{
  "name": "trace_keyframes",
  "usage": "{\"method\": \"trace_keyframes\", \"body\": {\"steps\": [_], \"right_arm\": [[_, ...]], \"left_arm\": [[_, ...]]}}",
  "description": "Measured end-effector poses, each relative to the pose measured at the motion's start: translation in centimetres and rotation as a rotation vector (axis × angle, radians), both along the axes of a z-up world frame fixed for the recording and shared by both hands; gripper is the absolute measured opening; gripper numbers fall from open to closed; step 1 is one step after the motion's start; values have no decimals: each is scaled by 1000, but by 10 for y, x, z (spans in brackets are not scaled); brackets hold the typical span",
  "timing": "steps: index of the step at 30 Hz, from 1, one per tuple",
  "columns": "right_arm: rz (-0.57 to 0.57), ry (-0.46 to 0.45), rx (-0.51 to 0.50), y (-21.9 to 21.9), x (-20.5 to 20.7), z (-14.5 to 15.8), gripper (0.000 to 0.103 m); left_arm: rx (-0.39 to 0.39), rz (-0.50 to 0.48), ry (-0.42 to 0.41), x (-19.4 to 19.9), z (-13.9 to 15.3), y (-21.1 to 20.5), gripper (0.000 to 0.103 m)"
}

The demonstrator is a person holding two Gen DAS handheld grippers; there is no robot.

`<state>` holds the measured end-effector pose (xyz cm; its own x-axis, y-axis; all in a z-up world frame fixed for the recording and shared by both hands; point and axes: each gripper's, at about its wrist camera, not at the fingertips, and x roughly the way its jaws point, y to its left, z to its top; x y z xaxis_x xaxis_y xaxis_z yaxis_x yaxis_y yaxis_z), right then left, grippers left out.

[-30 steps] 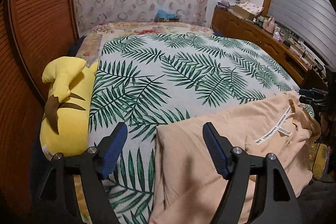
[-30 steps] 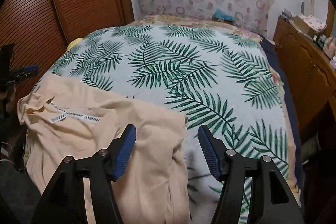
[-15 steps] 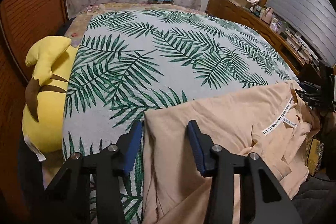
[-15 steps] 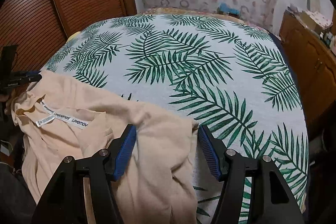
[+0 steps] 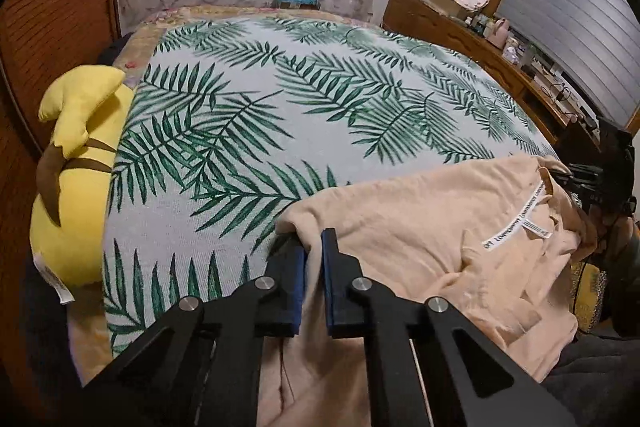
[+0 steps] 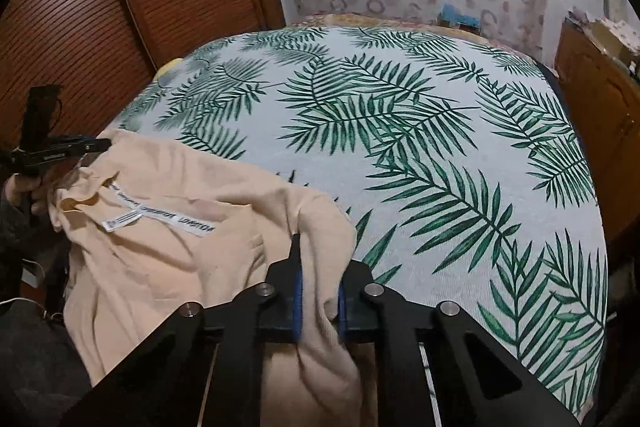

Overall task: Fold small clothes
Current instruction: 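Lift the folded peach shirt high with both grippers, then lay the shirt back on the bed folded over and open both grippers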

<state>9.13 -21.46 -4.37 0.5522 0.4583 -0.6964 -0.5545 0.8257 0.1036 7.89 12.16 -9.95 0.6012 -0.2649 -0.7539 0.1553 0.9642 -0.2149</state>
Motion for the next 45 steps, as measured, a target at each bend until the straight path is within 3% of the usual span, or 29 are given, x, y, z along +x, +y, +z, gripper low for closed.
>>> {"method": "trace_keyframes", "body": {"steps": [6, 14, 22, 34, 41, 45], "right_arm": [[-15, -92, 62, -14, -36, 28, 10], [-25, -247, 188, -49, -108, 85, 10], [-47, -409, 262, -93, -166, 140, 10], [-14, -617, 240, -109, -226, 192, 10], [-4, -723, 205, -100, -223, 204, 10], [-22, -762, 171, -87, -204, 211, 10]], "left_arm": [[-41, 36, -169, -40, 53, -1, 8], [-79, 11, -390, -106, 127, -11, 8], [-83, 46, -556, -138, 177, -12, 8], [-36, 42, -729, -142, 242, -15, 8], [36, 49, -810, -122, 280, -14, 8], [86, 49, -814, -84, 298, -17, 8]]}}
